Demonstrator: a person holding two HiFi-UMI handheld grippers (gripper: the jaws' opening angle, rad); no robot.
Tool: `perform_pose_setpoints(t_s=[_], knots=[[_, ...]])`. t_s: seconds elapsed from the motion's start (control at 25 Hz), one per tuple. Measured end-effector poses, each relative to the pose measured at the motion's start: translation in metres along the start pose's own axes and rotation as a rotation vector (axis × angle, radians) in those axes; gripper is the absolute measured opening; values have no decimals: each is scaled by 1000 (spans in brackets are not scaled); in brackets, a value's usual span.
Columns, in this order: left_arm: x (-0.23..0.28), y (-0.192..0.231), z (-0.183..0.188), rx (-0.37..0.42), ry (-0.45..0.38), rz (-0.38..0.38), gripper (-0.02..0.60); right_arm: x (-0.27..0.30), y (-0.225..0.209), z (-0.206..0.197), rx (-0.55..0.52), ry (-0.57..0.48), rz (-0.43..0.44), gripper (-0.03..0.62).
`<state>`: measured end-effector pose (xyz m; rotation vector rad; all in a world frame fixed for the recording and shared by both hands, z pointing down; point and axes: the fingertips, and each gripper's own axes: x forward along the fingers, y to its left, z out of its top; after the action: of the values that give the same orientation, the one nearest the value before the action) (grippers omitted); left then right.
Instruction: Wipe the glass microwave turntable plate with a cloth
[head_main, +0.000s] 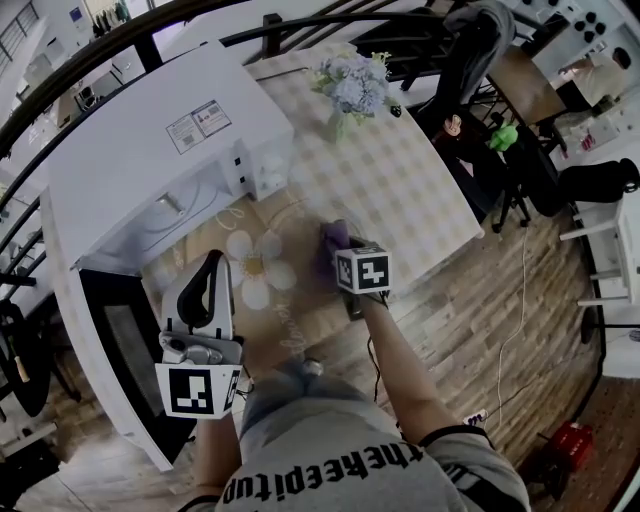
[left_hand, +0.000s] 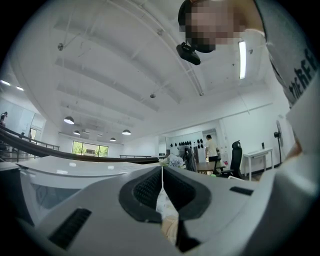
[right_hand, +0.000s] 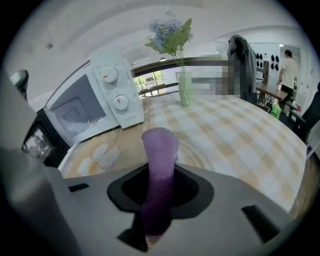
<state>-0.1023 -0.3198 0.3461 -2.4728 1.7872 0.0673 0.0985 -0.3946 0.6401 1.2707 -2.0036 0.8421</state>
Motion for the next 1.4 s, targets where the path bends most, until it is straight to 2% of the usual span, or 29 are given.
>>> perform_pose_setpoints(t_s=[0.36,0.6,0.72,0.88,1.0,1.08,1.16,1.28,1.4], knots=[[9,-14,2,-2,-3,-38,11,-25,-68,-9,46,-3,-134,106],[6,-12,1,-1,-3,-32,11,-30,-74,-11,17,2,-175,106],[2,-10,0,-3,0,-25,11,-33,-46,-5,30,-6,-107,105],[-2,-8,-7,-12,23,-25,11,-30,32,-2,8,-32,77,105],[-2,-7,-1,-8,2,-12,11,-23,92,-12,-30,-6,204,104],[-4,-6,0,-6,2,-7,11,-16,121,-21,-52,20,259,104],[-6,-5,0,-4,5,-1,11,-9,136,-30,-95,44,271,106],[-9,-1,-2,-3,11,12,11,0,138,-35,-182,48,245,106],[-11,0,-2,-4,12,20,11,-1,137,-36,-201,50,248,106]])
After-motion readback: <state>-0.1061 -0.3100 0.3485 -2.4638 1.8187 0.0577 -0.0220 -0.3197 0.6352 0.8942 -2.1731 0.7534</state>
